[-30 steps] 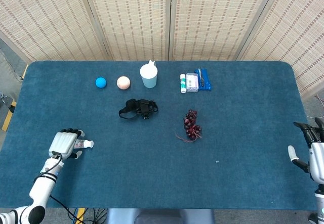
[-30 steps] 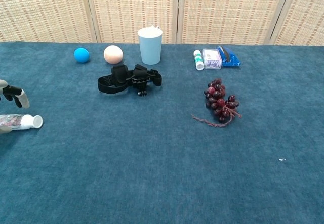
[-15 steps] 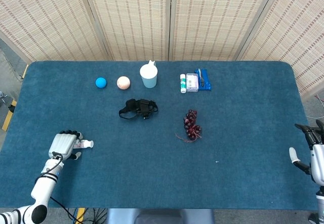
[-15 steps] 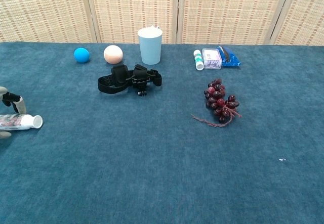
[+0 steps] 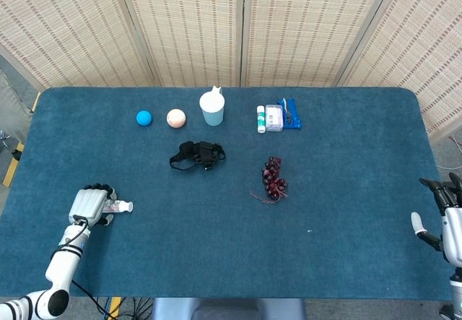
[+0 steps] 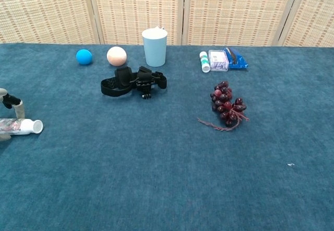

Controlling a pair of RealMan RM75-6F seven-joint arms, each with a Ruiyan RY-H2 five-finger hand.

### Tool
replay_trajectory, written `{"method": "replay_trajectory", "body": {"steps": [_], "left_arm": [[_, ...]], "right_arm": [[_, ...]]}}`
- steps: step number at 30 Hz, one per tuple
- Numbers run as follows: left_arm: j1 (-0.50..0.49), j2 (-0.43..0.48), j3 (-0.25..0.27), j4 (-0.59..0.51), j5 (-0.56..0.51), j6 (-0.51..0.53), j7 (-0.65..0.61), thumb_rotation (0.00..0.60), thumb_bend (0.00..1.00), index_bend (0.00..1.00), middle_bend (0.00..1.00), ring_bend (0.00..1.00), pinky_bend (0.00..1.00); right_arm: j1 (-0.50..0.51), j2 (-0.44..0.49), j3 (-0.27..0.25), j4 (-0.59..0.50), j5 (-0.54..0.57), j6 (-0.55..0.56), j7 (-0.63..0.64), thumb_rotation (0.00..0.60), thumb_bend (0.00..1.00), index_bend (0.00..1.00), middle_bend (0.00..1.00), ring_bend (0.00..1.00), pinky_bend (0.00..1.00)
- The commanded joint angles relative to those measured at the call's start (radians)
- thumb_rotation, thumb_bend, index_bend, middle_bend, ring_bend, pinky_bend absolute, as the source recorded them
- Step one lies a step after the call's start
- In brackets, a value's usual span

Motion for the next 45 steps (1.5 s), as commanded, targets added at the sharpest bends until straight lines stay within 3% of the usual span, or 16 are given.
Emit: {"method": "replay_trajectory", "body": {"steps": [1, 10, 16, 25, 35, 45], "left_arm": [[0.0, -0.005, -0.001, 0.016, 0.008, -0.006, -0.02, 0.6, 0.21, 0.43, 0.3, 0.21, 0.2], [0.005, -0.024, -0.003, 0.052, 0.042, -0.006, -0.082, 0.6, 0.24, 0.46, 0.35, 0.23, 0.21], [0.023, -0.032, 0.001, 0.086, 0.135, 0.052, -0.167, 0.6, 0.34, 0.51, 0.44, 0.3, 0.26], [0.026, 0.015, -0.001, 0.046, 0.249, 0.116, -0.23, 0.6, 0.37, 0.54, 0.53, 0.36, 0.28], [-0.028, 0.101, -0.028, -0.11, 0.31, 0.12, -0.13, 0.6, 0.37, 0.55, 0.66, 0.47, 0.3], [-0.104, 0.173, -0.07, -0.276, 0.264, 0.065, 0.051, 0.6, 0.37, 0.56, 0.71, 0.52, 0.31]], "right_arm": [[-0.001, -0.001, 0.0, -0.001, -0.001, 0.002, -0.001, 0.6, 0.29, 0.23, 0.28, 0.12, 0.21], [-0.003, 0.002, -0.001, -0.01, 0.001, 0.0, -0.008, 0.6, 0.29, 0.23, 0.28, 0.11, 0.21], [-0.006, 0.005, -0.003, -0.02, 0.001, 0.001, -0.011, 0.6, 0.29, 0.23, 0.28, 0.11, 0.21], [0.012, 0.012, -0.01, -0.035, -0.042, -0.023, 0.0, 0.6, 0.29, 0.23, 0.28, 0.11, 0.21], [0.119, 0.023, 0.004, -0.082, -0.13, -0.14, -0.029, 0.6, 0.29, 0.23, 0.28, 0.11, 0.21], [0.27, -0.028, 0.031, -0.118, -0.198, -0.299, -0.09, 0.6, 0.3, 0.23, 0.36, 0.12, 0.21]]}}
